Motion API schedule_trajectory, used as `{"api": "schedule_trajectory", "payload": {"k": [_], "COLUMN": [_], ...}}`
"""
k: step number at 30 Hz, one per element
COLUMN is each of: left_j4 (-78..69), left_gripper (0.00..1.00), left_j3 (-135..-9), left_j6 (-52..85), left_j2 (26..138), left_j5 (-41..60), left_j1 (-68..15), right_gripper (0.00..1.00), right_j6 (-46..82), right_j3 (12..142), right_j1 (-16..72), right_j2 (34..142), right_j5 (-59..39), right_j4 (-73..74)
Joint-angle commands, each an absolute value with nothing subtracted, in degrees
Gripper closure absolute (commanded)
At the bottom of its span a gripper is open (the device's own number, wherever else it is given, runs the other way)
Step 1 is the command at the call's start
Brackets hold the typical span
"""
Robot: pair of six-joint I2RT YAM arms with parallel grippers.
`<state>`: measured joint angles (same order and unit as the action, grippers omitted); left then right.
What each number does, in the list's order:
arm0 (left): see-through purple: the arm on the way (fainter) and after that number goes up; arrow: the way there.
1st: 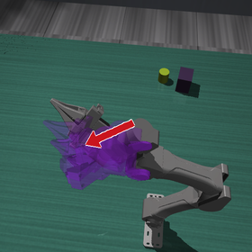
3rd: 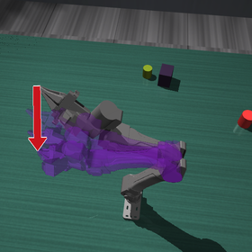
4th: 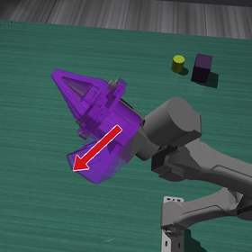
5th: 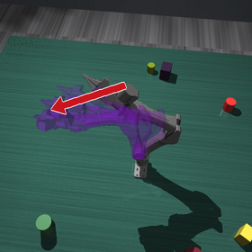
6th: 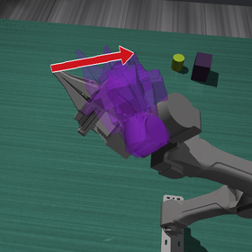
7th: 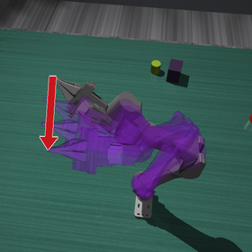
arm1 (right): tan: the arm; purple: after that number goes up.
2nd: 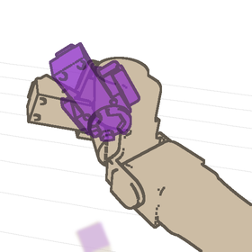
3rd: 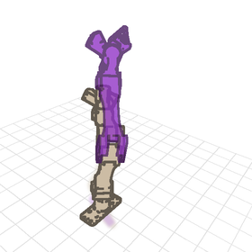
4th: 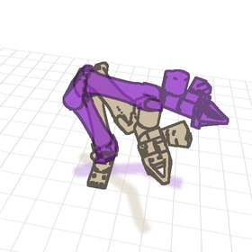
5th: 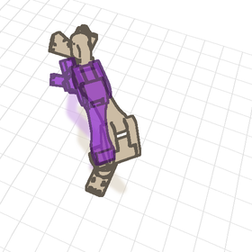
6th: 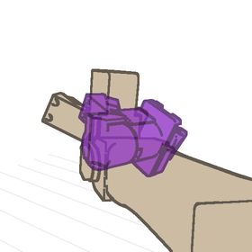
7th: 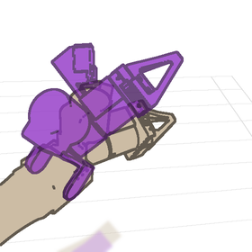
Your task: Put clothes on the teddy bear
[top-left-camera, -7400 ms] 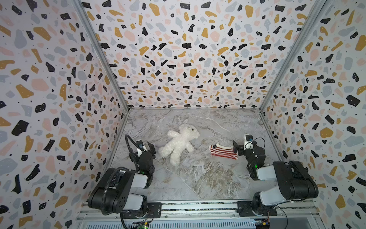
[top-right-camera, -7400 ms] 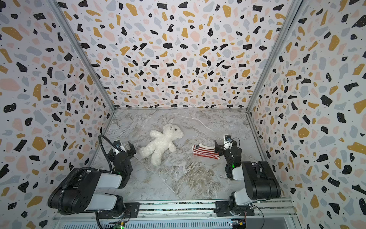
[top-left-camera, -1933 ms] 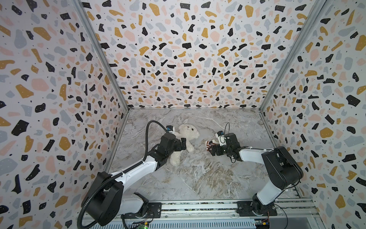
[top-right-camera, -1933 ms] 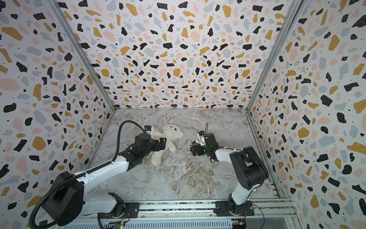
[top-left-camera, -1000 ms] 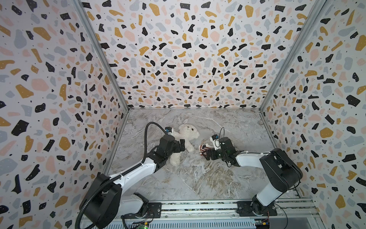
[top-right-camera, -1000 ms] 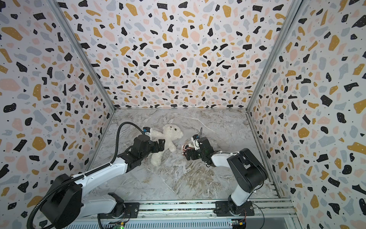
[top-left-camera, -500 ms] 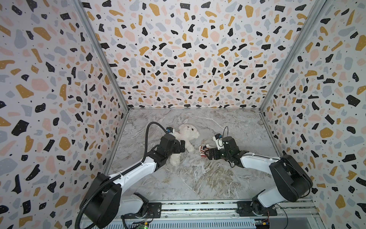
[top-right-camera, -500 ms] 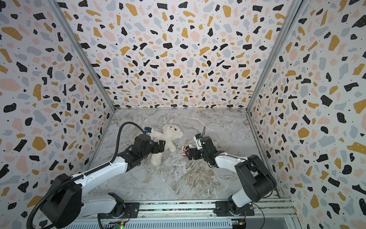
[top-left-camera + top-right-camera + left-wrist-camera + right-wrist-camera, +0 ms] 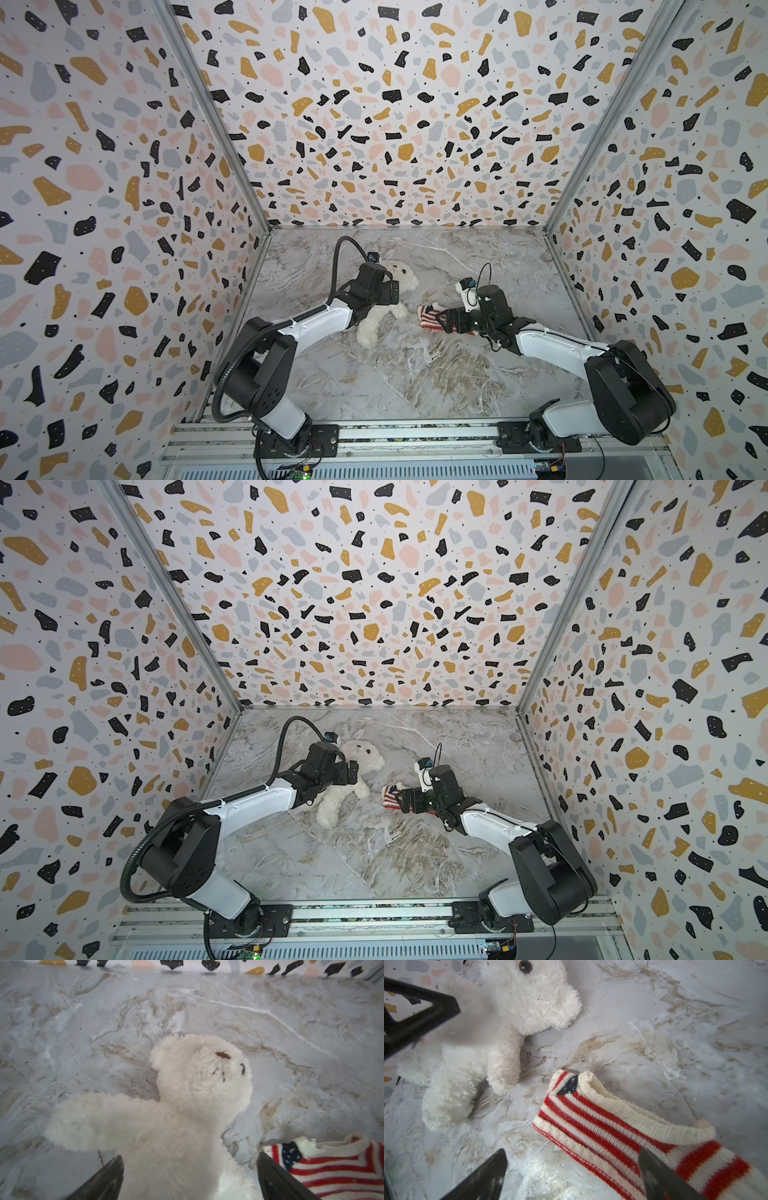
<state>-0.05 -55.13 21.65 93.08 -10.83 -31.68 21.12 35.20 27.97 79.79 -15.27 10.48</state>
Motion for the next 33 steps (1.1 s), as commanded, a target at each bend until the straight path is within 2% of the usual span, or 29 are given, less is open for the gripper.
{"api": "schedule_trajectory", "payload": {"k": [1, 12, 19, 33], "left_j4": [1.05, -0.62, -0.62, -1.03], "left_gripper": [0.00, 0.01, 0.10, 0.16], "left_j3": [-55.92, -49.14, -44.00, -37.25], "left_j6": [20.56, 22.05, 22.56, 22.94], "left_j2": [94.95, 94.28, 90.53, 84.64], "left_j5": [-12.66, -11.69, -12.02, -12.85], "left_j1": [-31.91, -32.07, -32.53, -33.14], "right_gripper": [0.01, 0.01, 0.01, 0.01], "right_j6": [20.07, 20.36, 19.65, 18.47], "right_j3": [35.00, 34.09, 34.80, 36.15], "right_j1": [27.69, 27.33, 27.33, 27.34], "right_j2": [78.12, 78.16, 77.40, 74.89], "right_j5": [-15.57, -16.30, -16.12, -14.69], "right_j4": [9.27, 10.67, 9.38, 4.59]}}
